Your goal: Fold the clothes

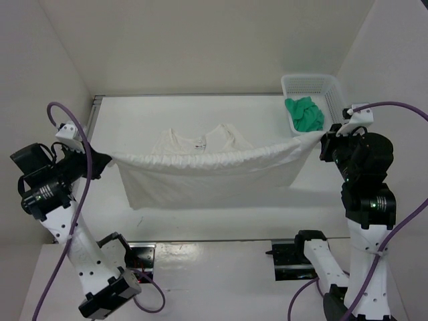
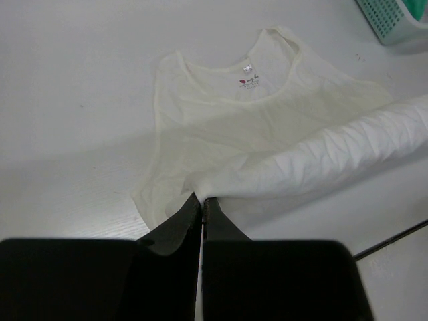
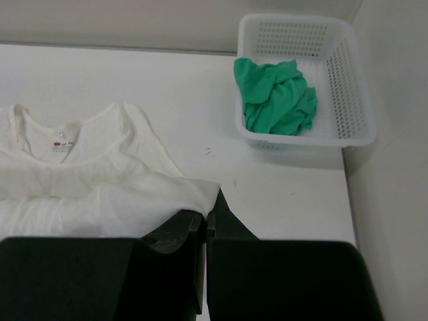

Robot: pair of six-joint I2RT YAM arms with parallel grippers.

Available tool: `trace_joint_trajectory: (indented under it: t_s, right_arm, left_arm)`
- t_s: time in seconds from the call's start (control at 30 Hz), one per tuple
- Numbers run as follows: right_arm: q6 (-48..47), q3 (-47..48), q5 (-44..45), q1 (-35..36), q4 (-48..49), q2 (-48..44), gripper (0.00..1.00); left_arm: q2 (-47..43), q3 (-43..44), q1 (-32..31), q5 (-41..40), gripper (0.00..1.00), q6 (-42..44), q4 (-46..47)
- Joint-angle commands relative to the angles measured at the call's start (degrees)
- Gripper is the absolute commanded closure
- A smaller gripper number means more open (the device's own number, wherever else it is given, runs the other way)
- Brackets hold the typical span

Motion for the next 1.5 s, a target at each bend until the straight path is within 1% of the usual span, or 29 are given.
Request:
trace_joint_trajectory:
  t_s: [0.0, 0.13, 0.27, 0.4, 0.53, 0.6, 0.73, 0.9, 0.97, 1.03, 1.1, 1.2, 1.3, 1.4, 1.47]
  right_arm:
    - [1.0, 3.5, -1.0, -0.8, 2.9, 2.1, 1.0]
    - [-0.1, 5.7, -1.0, -0.8, 0.6, 2.6, 1.0]
    - [-1.8, 8.1, -1.8, -0.8, -1.7, 0.3, 1.0]
    - [-2.3, 8.1, -4.2, -0.8, -2.9, -3.0, 1.0]
    - [-2.9, 7.5, -2.6, -0.8, -3.5, -6.2, 1.0]
    - [-2.9, 7.0, -1.3, -0.8, -3.5, -7.1, 1.0]
    - [-3.4, 5.8, 1.9, -0.8, -4.0, -9.2, 1.0]
    - [-1.3, 5.3, 7.7, -0.8, -4.0, -10.3, 1.0]
    - [-0.3, 5.3, 9.7, -0.8, -3.5, -10.3, 1.0]
    - [1.1, 4.8, 13.4, -0.8, -2.0, -10.3, 1.0]
    - [1.7, 4.8, 14.9, -0.8, -1.3, -7.9, 1.0]
    - [3.0, 4.2, 16.3, -0.8, -0.7, -4.5, 1.0]
    - [3.6, 2.8, 17.5, -1.3, 2.0, -3.3, 1.0]
    - [3.6, 1.6, 19.4, -1.3, 4.0, -2.6, 1.0]
    - [3.6, 1.0, 20.7, -1.3, 4.5, -2.0, 1.0]
  left_arm:
    - [2.2, 2.6, -0.6, 4.0, 1.0, 4.2, -1.4]
    - [2.3, 5.6, -0.6, 4.6, 1.0, 7.2, -4.9]
    - [-2.3, 6.8, -0.6, 4.1, 1.0, 7.2, -5.5]
    - [-5.6, 7.3, -0.6, 4.1, 1.0, 5.5, -6.1]
    - [-9.8, 6.8, -2.2, 3.0, 1.0, 3.2, -4.5]
    - [-11.7, 6.8, -3.0, 0.7, 1.0, 1.2, -3.3]
    - [-14.5, 6.3, -6.9, -4.1, 1.0, -2.5, -1.4]
    - [-17.2, 4.6, -8.6, -11.8, 1.0, -5.3, -0.3]
    - [-17.2, 4.0, -8.6, -14.4, 1.0, -6.4, 0.5]
    - [-17.2, 3.4, -8.6, -18.7, 1.0, -8.7, 2.0]
    - [-15.2, 3.4, -8.6, -21.2, 1.0, -8.7, 2.6]
    - [-11.7, 2.8, -8.6, -21.8, 1.0, -9.3, 4.8]
    - [-7.6, 1.7, -8.6, -21.8, 1.0, -9.8, 6.9]
    - [-4.1, 1.2, -8.6, -20.6, 1.0, -9.8, 8.6]
    - [-1.4, 1.2, -8.6, -18.3, 1.0, -9.3, 9.1]
